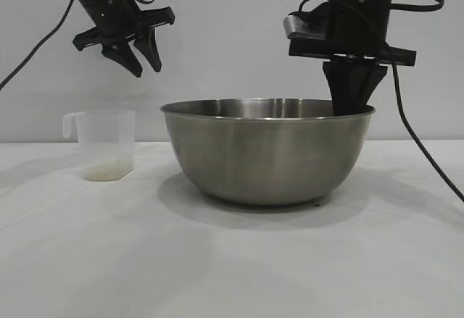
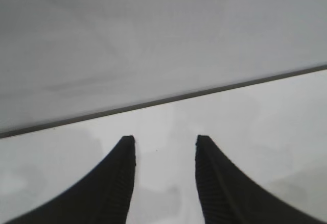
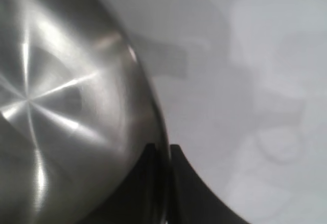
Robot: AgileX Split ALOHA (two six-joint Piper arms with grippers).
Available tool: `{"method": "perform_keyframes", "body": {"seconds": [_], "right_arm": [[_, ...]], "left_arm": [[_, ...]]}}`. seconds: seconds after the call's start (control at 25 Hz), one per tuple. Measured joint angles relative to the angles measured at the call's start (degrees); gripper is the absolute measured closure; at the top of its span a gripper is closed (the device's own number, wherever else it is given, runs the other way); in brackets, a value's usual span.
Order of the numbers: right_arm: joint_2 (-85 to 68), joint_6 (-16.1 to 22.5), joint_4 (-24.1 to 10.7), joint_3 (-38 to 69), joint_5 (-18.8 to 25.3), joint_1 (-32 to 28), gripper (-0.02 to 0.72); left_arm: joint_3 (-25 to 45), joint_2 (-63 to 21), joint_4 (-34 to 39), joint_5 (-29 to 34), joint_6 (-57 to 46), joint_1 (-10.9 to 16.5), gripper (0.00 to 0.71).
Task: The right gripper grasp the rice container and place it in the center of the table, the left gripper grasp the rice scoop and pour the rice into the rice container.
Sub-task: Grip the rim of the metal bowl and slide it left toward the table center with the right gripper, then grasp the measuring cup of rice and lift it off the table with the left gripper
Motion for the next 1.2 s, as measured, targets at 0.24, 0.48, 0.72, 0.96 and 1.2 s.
{"method": "perform_keyframes", "body": {"seconds": [0.24, 0.48, 0.72, 0.96, 1.2], "right_arm": [[-2.1, 0.0, -0.3, 0.1, 0.1, 0.0, 0.472], [-13.5, 0.0, -0.3, 6.4, -10.4, 0.0, 0.389], [-31.0, 0.0, -3.9, 35.9, -33.5, 0.0, 0.404], [-57.1, 0.0, -5.1, 63.7, -45.2, -0.1, 0.404], [-80.0, 1.6, -0.8, 68.7, -29.6, -0.6, 0.404]], "left_arm": [[0.0, 0.0, 0.0, 0.0, 0.0, 0.0, 0.476], [0.0, 0.0, 0.0, 0.0, 0.0, 0.0, 0.476], [0.0, 0.0, 0.0, 0.0, 0.0, 0.6, 0.476], [0.0, 0.0, 0.0, 0.1, 0.0, 0.6, 0.476], [0.0, 0.0, 0.0, 0.3, 0.0, 0.6, 0.476]]}}
